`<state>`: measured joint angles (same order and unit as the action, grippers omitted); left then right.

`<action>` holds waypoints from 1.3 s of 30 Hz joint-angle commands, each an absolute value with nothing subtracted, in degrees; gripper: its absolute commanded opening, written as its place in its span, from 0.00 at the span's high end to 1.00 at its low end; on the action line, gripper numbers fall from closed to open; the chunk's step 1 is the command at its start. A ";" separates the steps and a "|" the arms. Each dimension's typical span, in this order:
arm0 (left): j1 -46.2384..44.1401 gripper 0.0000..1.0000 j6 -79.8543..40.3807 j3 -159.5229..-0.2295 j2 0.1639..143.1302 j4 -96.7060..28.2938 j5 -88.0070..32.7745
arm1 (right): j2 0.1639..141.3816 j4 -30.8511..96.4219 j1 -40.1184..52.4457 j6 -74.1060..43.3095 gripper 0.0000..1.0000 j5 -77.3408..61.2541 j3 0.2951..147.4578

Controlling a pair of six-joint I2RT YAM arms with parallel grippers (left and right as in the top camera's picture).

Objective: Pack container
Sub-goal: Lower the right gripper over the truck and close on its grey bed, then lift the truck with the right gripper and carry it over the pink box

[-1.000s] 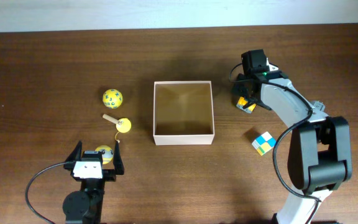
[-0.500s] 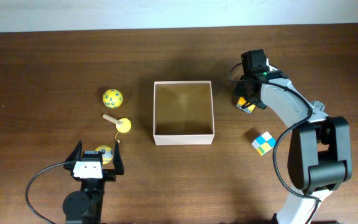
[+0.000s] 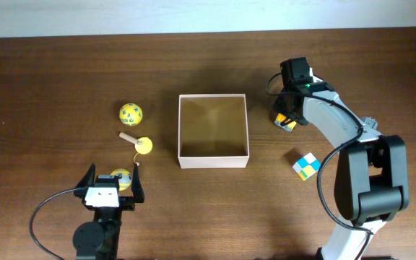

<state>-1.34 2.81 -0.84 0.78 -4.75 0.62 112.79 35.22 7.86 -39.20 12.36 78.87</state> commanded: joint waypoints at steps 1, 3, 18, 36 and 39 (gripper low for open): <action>-0.99 0.01 3.73 -0.54 0.30 -4.80 0.16 | 113.65 35.24 7.86 -39.86 0.54 12.29 79.68; -0.99 0.01 3.73 -0.54 0.30 -4.80 0.16 | 113.65 35.31 7.86 -39.81 0.57 12.27 79.68; -0.99 0.01 3.73 -0.54 0.30 -4.80 0.19 | 112.03 36.03 7.86 -35.27 0.60 12.25 79.83; -0.99 0.01 3.73 -0.54 0.30 -4.80 0.19 | 94.87 36.73 7.86 -21.67 0.59 2.92 79.85; -0.99 0.01 3.73 -0.54 0.30 -4.80 0.16 | 91.66 37.17 7.99 -21.19 0.59 -1.78 79.83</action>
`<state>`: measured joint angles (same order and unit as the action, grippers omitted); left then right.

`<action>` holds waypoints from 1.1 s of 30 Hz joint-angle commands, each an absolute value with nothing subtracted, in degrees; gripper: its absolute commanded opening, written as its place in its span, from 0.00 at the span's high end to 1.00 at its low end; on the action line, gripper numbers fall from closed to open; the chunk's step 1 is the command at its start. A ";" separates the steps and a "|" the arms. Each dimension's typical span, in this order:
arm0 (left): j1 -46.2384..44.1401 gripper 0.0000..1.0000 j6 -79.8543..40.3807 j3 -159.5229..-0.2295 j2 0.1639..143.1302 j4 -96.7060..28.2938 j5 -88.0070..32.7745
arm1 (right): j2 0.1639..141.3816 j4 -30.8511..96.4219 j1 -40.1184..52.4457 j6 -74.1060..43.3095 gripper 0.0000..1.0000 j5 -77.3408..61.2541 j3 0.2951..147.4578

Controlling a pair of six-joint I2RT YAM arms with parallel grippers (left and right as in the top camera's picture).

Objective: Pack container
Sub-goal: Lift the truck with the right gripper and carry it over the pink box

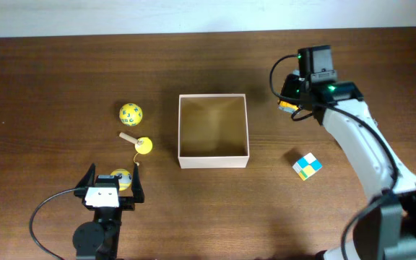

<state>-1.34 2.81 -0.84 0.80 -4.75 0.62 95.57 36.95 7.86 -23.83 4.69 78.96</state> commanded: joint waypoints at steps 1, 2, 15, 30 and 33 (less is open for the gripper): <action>-0.99 0.01 3.73 -0.54 0.30 -4.80 0.16 | 90.80 37.28 8.14 -21.19 0.59 -3.31 79.83; -0.99 0.01 3.73 -0.54 0.30 -4.80 0.19 | 90.00 37.45 8.36 -21.17 0.59 -4.71 79.83; -0.99 0.01 3.73 -0.54 0.30 -4.80 0.19 | 87.48 36.12 22.96 -19.73 0.59 -10.26 79.83; -0.99 0.01 3.73 -0.54 0.30 -4.80 0.16 | 97.19 31.94 36.42 -24.62 0.59 -2.26 79.83; -0.99 0.01 3.73 -0.54 0.30 -4.80 0.16 | 100.60 30.52 36.42 -25.96 0.59 -2.26 79.83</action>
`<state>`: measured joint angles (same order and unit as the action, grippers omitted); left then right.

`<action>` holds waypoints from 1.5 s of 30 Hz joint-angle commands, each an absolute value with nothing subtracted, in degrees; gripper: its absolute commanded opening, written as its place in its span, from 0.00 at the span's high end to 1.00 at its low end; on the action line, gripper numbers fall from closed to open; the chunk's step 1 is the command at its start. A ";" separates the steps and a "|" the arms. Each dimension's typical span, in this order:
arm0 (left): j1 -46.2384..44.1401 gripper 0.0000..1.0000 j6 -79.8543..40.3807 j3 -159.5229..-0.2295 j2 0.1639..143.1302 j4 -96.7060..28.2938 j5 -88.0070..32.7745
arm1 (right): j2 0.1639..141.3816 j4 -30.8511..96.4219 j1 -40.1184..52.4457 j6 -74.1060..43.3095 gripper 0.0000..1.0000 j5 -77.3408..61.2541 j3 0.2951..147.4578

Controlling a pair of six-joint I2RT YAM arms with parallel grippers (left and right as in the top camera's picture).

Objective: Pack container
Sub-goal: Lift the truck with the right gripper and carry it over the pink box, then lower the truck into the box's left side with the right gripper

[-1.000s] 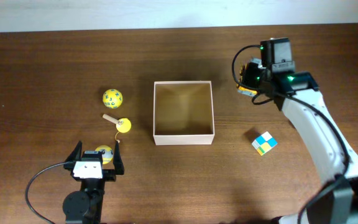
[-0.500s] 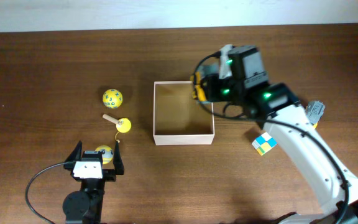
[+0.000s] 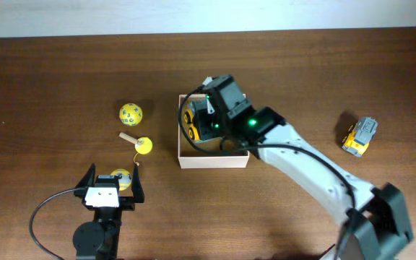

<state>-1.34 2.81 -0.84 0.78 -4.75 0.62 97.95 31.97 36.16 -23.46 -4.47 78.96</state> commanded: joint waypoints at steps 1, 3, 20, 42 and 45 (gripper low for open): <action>-0.99 0.01 3.75 -0.54 0.30 -4.80 0.19 | 101.38 30.04 36.42 -26.00 0.59 -2.04 79.83; -0.99 0.01 3.73 -0.54 0.30 -4.80 0.19 | 102.63 29.23 36.42 -26.02 0.59 -1.28 79.83; -0.99 0.01 3.75 -0.54 0.30 -4.80 0.16 | 106.63 25.78 36.60 -29.47 0.59 3.73 79.83; -0.99 0.01 3.73 -0.54 0.30 -4.80 0.16 | 111.28 22.04 40.91 -33.52 0.59 8.27 79.83; -0.99 0.01 3.73 -0.54 0.30 -4.80 0.16 | 111.28 22.00 40.86 -33.50 0.55 8.29 79.83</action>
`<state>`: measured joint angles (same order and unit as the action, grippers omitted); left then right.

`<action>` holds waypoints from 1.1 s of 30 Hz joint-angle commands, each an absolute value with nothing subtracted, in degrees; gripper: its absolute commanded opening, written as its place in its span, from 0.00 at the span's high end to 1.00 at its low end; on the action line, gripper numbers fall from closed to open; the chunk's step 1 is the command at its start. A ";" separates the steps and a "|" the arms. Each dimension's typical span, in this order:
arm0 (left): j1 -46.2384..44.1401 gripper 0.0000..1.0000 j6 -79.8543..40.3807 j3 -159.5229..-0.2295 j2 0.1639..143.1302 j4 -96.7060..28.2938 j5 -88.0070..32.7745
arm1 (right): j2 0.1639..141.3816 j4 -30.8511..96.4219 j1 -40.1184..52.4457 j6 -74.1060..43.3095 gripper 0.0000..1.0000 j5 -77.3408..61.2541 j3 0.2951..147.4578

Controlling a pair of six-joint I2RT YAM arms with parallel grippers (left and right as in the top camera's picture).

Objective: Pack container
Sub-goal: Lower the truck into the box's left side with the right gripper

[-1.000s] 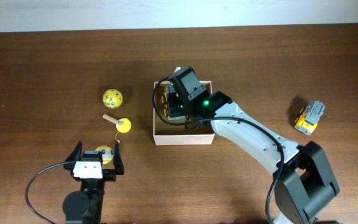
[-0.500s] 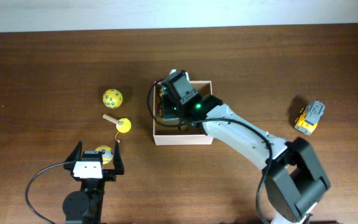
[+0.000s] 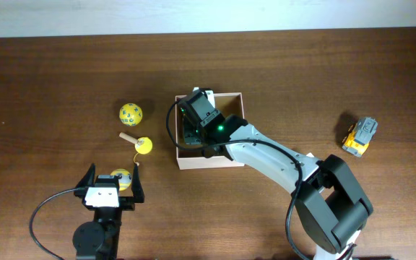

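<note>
The open cardboard box (image 3: 230,155) sits mid-table. My right arm reaches across it from the right, and my right gripper (image 3: 191,131) is down inside against the box's left wall. The wrist hides its fingers and whatever lies under them. A grey and yellow toy truck (image 3: 357,135) rests on the table at the far right. On the left lie a yellow patterned ball (image 3: 131,113) and a yellow-headed wooden peg (image 3: 141,145). My left gripper (image 3: 114,180) is parked near the front edge, its fingers spread wide around a second yellow ball (image 3: 120,175).
The right arm's white links (image 3: 280,155) stretch from the box to its base (image 3: 338,209) at the front right. A black cable (image 3: 45,209) loops beside the left arm's base.
My right gripper has gone from above the box's back left corner, where a yellow-wheeled toy showed in it, to lower inside by the left wall. The box has shifted slightly left.
My right gripper was at a yellow and black toy right of the box, with a coloured cube nearer the front. Then it was further back with the toy. Later it was over the box, the cube gone and a truck at the far right. Now it is inside the box.
</note>
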<state>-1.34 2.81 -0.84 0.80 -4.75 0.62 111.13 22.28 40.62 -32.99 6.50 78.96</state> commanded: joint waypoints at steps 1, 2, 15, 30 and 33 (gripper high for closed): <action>-0.99 0.01 3.73 -0.54 0.30 -4.80 0.16 | 111.28 21.96 40.86 -33.50 0.52 8.32 79.83; -0.99 0.01 3.73 -0.54 0.30 -4.80 0.16 | 111.28 21.87 40.86 -33.50 0.51 8.45 79.83; -0.99 0.01 3.73 -0.54 0.30 -4.80 0.19 | 111.02 21.21 40.82 -30.20 0.31 8.43 79.83; -0.99 0.01 3.73 -0.54 0.30 -4.80 0.16 | 101.23 26.63 40.07 -28.75 0.73 11.81 79.83; -0.99 0.01 3.73 -0.54 0.30 -4.80 0.16 | 101.86 28.10 40.01 -28.77 0.86 12.75 79.79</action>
